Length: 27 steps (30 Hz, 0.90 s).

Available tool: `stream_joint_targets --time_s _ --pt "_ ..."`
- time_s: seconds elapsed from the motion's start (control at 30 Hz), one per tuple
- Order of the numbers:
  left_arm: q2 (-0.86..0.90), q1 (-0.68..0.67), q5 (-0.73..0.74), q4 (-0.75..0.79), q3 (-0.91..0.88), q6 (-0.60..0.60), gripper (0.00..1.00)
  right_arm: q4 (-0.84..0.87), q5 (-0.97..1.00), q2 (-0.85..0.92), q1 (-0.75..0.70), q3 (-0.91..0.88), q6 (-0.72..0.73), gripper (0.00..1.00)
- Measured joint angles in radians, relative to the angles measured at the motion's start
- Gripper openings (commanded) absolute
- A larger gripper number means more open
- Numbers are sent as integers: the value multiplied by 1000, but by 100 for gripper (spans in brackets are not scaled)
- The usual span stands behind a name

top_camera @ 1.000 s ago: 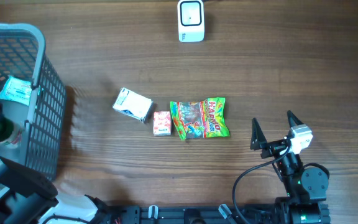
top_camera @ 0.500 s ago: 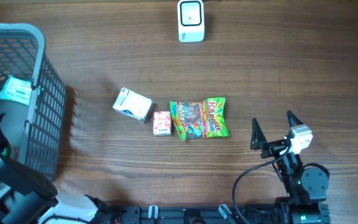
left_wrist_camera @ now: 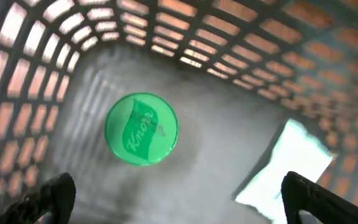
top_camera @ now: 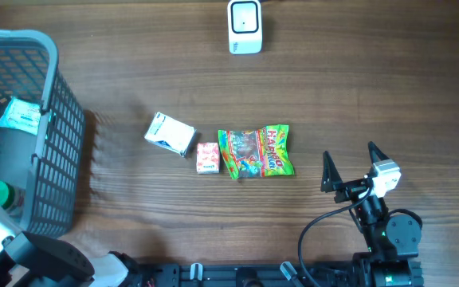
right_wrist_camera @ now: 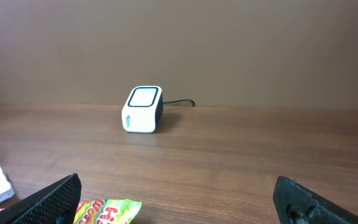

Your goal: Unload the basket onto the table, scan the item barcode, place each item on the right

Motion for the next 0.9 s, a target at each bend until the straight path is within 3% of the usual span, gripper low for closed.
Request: stream_joint_targets --time_s 0.17,0.27,0.4,0.53,0.7,0.9 --pt "9 0 6 33 0 394 100 0 0 0 0 0 0 100" --pt "9 0 84 37 0 663 100 0 0 0 0 0 0 100" --pt "10 5 132 55 -17 870 100 0 0 0 0 0 0 100" --pt "13 66 150 107 -101 937 100 0 0 0 0 0 0 100" --pt "14 137 150 163 -173 922 100 0 0 0 0 0 0 100" --pt "26 166 154 360 -318 887 100 0 0 0 0 0 0 100"
